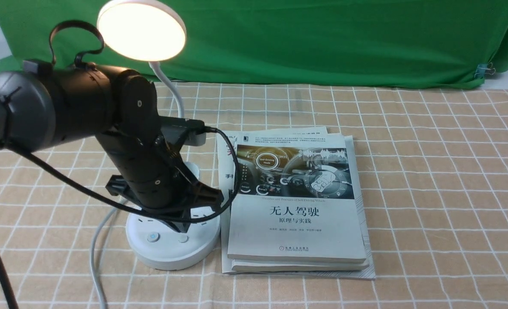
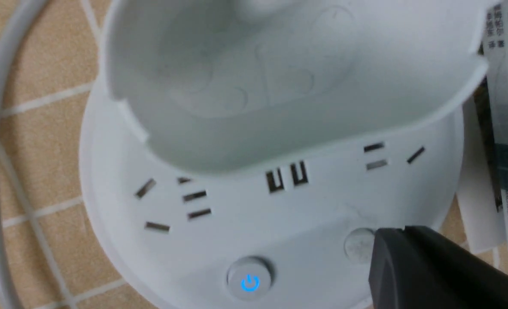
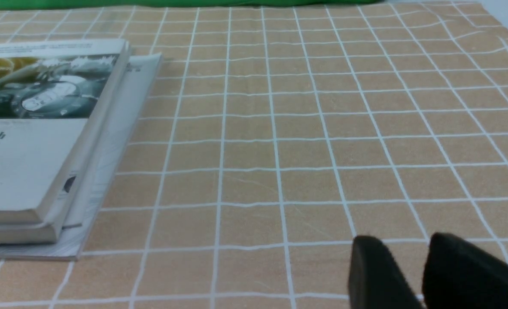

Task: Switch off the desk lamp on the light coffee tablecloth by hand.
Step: 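Press the power button on the round power strip under the lamp with the left gripper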

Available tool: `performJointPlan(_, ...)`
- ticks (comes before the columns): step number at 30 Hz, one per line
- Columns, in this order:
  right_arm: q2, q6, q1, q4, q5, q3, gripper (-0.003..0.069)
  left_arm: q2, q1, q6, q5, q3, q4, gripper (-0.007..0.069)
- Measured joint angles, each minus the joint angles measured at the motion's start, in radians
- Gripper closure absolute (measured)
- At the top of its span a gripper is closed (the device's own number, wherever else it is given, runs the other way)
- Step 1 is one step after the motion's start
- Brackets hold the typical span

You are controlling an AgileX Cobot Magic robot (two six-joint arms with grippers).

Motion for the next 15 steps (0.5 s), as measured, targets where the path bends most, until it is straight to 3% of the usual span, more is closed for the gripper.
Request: performJointPlan(15, 0.0, 0.0, 0.0, 0.0, 0.0, 0.0, 0.0416, 0.038, -0.015, 0.001, 0.006, -0.006, 0.01, 0.0633)
